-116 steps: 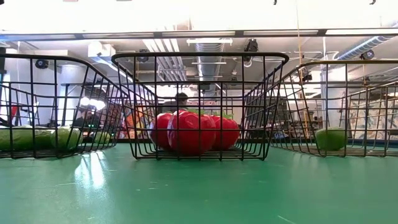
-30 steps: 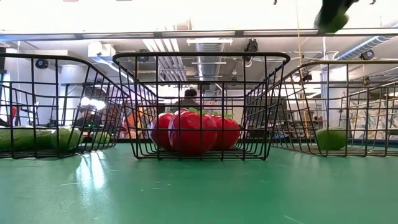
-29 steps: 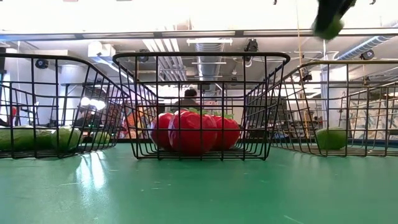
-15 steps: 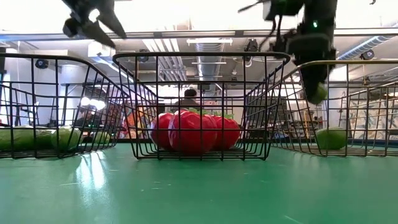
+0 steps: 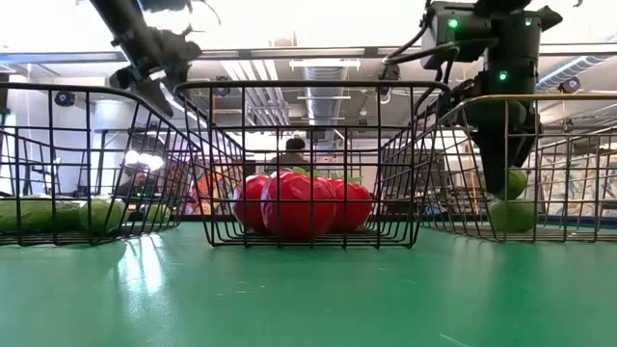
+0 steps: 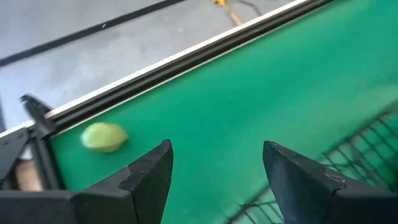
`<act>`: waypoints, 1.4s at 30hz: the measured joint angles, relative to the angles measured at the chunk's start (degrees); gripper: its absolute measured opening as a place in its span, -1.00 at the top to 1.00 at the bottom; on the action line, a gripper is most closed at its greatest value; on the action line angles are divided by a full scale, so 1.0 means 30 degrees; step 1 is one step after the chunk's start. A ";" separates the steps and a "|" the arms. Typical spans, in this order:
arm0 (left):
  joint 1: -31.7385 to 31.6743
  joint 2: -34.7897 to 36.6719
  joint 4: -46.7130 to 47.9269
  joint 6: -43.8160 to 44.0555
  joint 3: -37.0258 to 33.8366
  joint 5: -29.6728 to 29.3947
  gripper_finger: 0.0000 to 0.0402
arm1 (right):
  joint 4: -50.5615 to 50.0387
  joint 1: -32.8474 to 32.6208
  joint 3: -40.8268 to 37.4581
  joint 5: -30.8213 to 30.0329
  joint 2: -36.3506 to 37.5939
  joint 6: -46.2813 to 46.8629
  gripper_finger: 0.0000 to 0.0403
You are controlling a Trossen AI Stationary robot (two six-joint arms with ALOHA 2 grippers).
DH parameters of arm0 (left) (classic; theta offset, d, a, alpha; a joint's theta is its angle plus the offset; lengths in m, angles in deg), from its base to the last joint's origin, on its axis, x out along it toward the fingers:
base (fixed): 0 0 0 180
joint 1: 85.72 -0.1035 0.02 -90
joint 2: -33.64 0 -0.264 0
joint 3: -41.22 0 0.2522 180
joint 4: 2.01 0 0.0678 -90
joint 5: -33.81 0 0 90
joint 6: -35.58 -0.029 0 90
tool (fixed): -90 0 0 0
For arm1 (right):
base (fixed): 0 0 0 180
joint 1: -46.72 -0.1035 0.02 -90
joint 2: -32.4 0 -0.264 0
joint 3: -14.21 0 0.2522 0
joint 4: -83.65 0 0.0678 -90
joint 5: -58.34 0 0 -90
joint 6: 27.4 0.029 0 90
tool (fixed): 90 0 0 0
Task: Sort produce into baskets
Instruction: Put the bottom lime into the gold wire basket, then put the lime into the gold wire basket
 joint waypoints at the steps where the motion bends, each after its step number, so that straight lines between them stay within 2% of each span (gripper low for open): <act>1: -0.0621 -0.0133 -0.0001 -0.0200 0.0000 0.0262 -0.15 | 0.0041 0.0000 -0.0029 -0.0013 0.0000 -0.0007 -0.03; 6: -0.3015 -0.1090 -0.0007 -0.1170 -0.0007 0.1074 -0.15 | 0.0134 0.0000 0.0026 -0.0137 -0.0073 -0.0318 -0.16; 13: -0.5839 -0.3274 -0.0031 -0.2134 -0.0022 0.1629 -0.15 | -0.0133 0.0000 0.0453 -0.0503 -0.0073 -0.0928 -0.51; 21: -0.8486 -0.6236 -0.0013 -0.2025 0.0813 0.2293 -0.15 | -0.0932 -0.0740 0.2391 -0.0523 0.0614 -0.0685 -0.78; 29: -0.9741 -0.9268 -0.0263 -0.1851 0.1297 0.3048 -0.15 | -0.0930 -0.3493 0.4044 -0.1521 0.1513 0.0684 -0.81; 35: -1.0373 -1.1163 -0.1404 0.0191 0.1297 0.3757 -0.15 | -0.0973 -0.6321 0.4629 -0.2091 0.1492 0.2364 -0.81; 37: -1.0378 -1.1615 -0.1478 0.0513 0.1297 0.3638 -0.15 | -0.1044 -0.7085 0.4694 -0.2353 0.1451 0.2757 -0.81; 42: -1.0378 -1.2318 -0.1915 0.2191 0.1297 0.1765 -0.15 | -0.1010 -0.8401 0.4831 -0.3002 0.1435 0.3401 -0.81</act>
